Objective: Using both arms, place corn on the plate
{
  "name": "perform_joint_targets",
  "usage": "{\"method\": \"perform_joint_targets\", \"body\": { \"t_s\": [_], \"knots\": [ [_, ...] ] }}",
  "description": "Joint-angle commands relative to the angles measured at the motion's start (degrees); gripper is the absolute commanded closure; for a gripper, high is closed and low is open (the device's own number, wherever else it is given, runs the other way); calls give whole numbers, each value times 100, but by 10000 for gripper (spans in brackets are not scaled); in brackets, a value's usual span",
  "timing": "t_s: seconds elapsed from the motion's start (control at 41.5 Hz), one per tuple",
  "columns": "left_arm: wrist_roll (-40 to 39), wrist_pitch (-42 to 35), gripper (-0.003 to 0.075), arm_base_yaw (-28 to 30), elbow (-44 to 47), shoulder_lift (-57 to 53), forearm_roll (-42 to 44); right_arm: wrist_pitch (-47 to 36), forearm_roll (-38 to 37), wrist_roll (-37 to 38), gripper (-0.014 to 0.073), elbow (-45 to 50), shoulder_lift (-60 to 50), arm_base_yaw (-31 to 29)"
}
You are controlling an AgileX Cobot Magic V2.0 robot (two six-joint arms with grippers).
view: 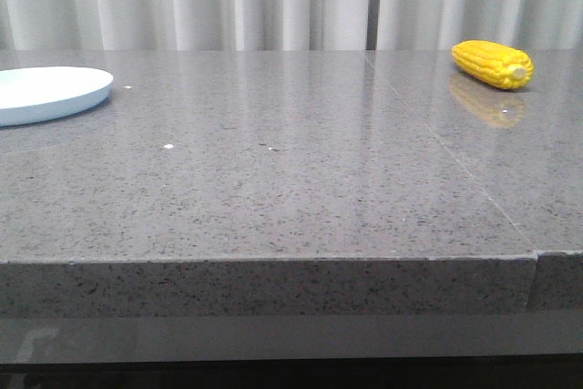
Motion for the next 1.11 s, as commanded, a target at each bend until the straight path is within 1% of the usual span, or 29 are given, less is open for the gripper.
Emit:
{"method": "perform_joint_targets", "body": {
  "t_s": [0.0,0.554,0.747,0.819,0.963,1.084],
  "knots": [
    [-51,-473,740,5,6,-110,-53,-453,11,-10,662,-90,-70,-28],
    [-51,-473,740,5,6,-110,-53,-490,11,-10,662,-90,-70,-28],
    [-51,-828,741,5,-95,-110,-53,-619,11,-10,662,-224,-70,-28],
    [-51,-779,740,5,-380,-110,-53,-413,11,-10,662,-537,-65,-28],
    [-51,-454,740,5,-1259,-58,-44,442,-22,-16,662,-1557,0,-28],
    [-51,-29,741,5,-2152,247,-44,1178,-34,-21,662,-2561,397,-28]
  ]
}}
